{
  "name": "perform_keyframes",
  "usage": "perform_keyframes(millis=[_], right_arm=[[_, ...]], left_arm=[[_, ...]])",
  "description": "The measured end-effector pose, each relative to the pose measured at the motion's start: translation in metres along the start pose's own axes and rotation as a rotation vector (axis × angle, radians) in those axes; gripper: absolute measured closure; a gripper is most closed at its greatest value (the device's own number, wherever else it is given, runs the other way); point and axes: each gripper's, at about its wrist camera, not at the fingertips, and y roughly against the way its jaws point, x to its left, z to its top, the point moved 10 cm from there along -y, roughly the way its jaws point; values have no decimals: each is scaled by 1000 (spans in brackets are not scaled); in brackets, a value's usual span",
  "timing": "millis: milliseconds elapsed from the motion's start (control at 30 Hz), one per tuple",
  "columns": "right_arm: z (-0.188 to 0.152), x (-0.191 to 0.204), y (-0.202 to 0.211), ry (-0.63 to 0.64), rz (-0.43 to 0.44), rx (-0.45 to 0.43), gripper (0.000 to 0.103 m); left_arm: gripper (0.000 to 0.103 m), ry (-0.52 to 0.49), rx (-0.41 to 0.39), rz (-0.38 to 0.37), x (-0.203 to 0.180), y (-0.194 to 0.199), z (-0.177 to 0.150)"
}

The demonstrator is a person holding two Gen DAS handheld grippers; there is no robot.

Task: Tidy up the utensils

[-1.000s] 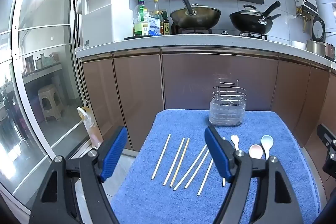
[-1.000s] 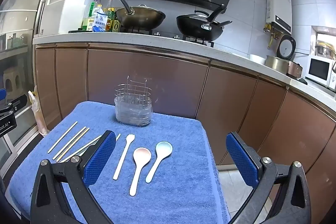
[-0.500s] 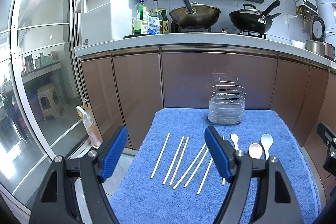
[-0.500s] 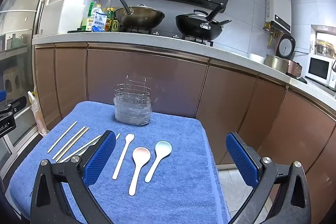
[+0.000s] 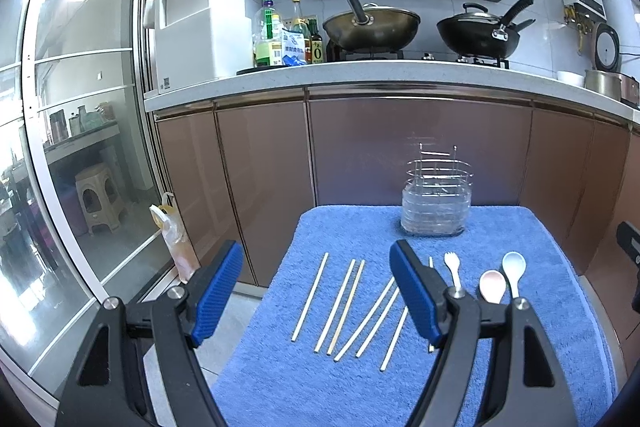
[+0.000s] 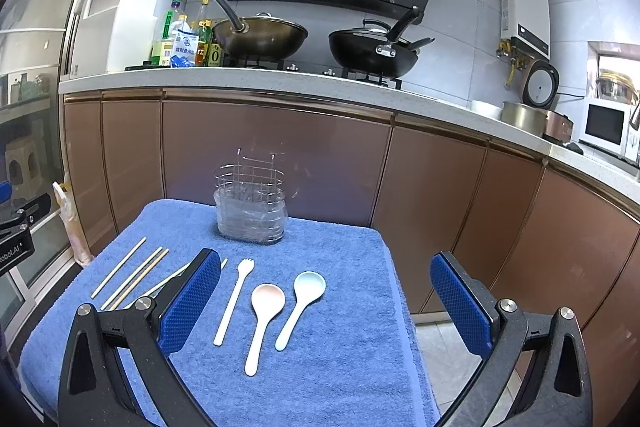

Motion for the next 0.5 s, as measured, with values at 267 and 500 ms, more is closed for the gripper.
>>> perform_keyframes(millis=[267,500], right_arm=[[2,-5,2,-27,7,-14,0],[3,-7,3,-49,17,-17,0]], left_arm=[[28,-8,-3,-11,-3,0,1],[28,10,16,-34,-2,0,1]])
